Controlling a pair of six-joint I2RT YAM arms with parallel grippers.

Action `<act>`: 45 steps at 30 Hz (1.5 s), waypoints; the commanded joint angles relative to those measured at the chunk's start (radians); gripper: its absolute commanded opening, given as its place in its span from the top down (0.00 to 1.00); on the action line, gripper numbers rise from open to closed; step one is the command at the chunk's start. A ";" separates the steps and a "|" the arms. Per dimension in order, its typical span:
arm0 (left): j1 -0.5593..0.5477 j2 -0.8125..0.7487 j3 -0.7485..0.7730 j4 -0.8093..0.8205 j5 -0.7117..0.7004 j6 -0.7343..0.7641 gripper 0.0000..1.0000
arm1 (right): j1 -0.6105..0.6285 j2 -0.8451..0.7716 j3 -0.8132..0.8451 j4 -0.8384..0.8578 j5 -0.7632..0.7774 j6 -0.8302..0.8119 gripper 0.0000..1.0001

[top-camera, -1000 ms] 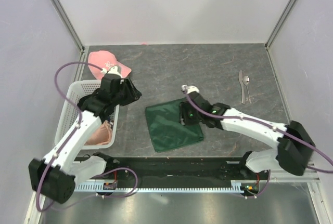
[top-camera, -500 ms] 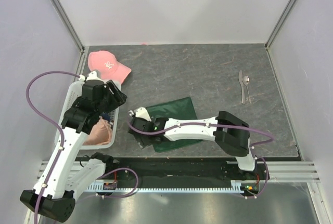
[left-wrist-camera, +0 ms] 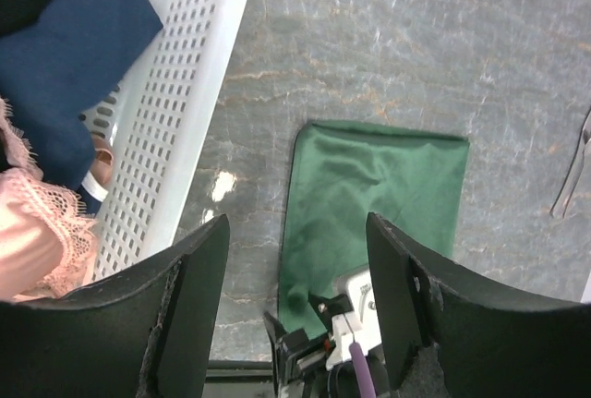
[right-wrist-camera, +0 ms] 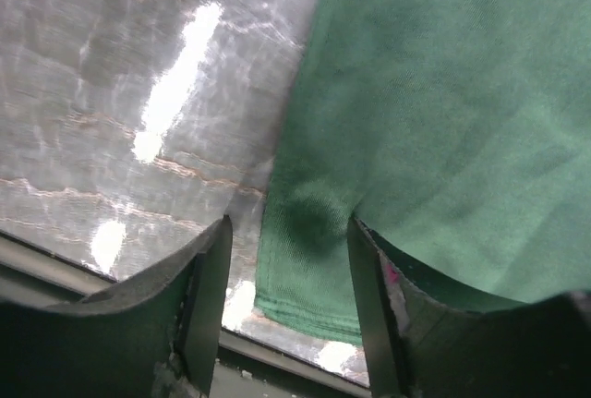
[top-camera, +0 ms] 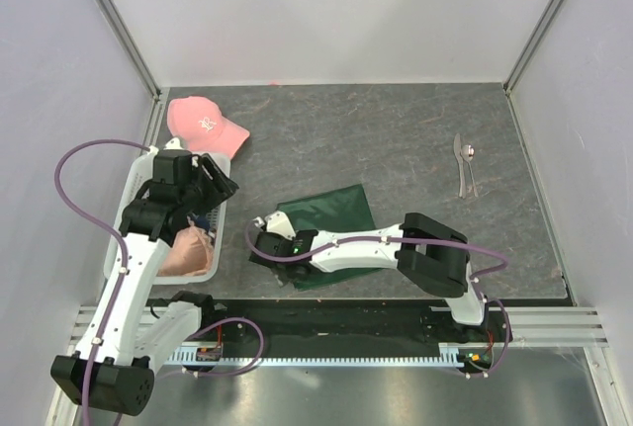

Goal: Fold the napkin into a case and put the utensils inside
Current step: Pick up the lower triangle-folded napkin from the center of the board.

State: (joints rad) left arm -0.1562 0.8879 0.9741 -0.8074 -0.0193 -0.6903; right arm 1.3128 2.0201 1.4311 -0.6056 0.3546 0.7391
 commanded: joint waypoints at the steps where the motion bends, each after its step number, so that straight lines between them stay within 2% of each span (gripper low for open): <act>1: 0.014 0.011 -0.020 0.034 0.044 0.035 0.32 | -0.023 0.003 -0.098 0.079 -0.048 0.039 0.41; 2: 0.017 0.013 -0.023 0.040 0.045 0.038 0.32 | -0.027 0.006 -0.112 0.092 -0.052 0.043 0.42; 4: 0.023 0.020 -0.026 0.040 0.051 0.047 0.32 | -0.027 0.023 -0.124 0.098 -0.066 0.042 0.49; 5: 0.023 0.022 -0.029 0.048 0.051 0.048 0.32 | -0.027 0.032 -0.123 0.098 -0.071 0.042 0.57; 7: 0.026 0.029 -0.041 0.059 0.061 0.049 0.32 | -0.030 0.061 -0.123 0.096 -0.081 0.040 0.65; 8: 0.026 0.036 -0.048 0.072 0.070 0.052 0.31 | -0.030 0.065 -0.129 0.098 -0.080 0.043 0.73; 11: 0.026 0.068 -0.072 0.085 0.114 0.064 0.30 | -0.044 0.063 -0.142 0.098 -0.069 0.049 0.87; 13: 0.027 0.089 -0.106 0.125 0.162 0.069 0.30 | -0.053 0.037 -0.156 0.110 -0.080 0.040 0.93; 14: 0.027 0.098 -0.116 0.143 0.180 0.069 0.30 | -0.061 0.020 -0.178 0.156 -0.107 0.028 1.00; 16: 0.026 0.117 -0.147 0.207 0.269 0.075 0.30 | -0.072 -0.053 -0.204 0.190 -0.120 0.023 1.00; 21: 0.023 0.210 -0.216 0.348 0.436 0.005 0.30 | -0.130 -0.246 -0.348 0.375 -0.300 0.028 1.00; 24: 0.014 0.261 -0.261 0.436 0.473 -0.024 0.30 | -0.182 -0.363 -0.469 0.504 -0.392 0.062 1.00; 32: -0.065 0.381 -0.276 0.566 0.423 -0.081 0.28 | -0.310 -0.549 -0.707 0.753 -0.552 0.161 1.00; 40: -0.103 0.496 -0.233 0.594 0.341 -0.155 0.27 | -0.388 -0.652 -0.823 0.825 -0.611 0.201 1.00; 45: -0.129 0.608 -0.213 0.580 0.338 -0.201 0.27 | -0.422 -0.698 -0.859 0.848 -0.623 0.207 1.00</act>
State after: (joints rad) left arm -0.2668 1.4303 0.7219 -0.2569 0.3408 -0.8234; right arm 0.9123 1.3708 0.5930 0.1658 -0.2337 0.9287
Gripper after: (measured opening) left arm 0.728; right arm 0.010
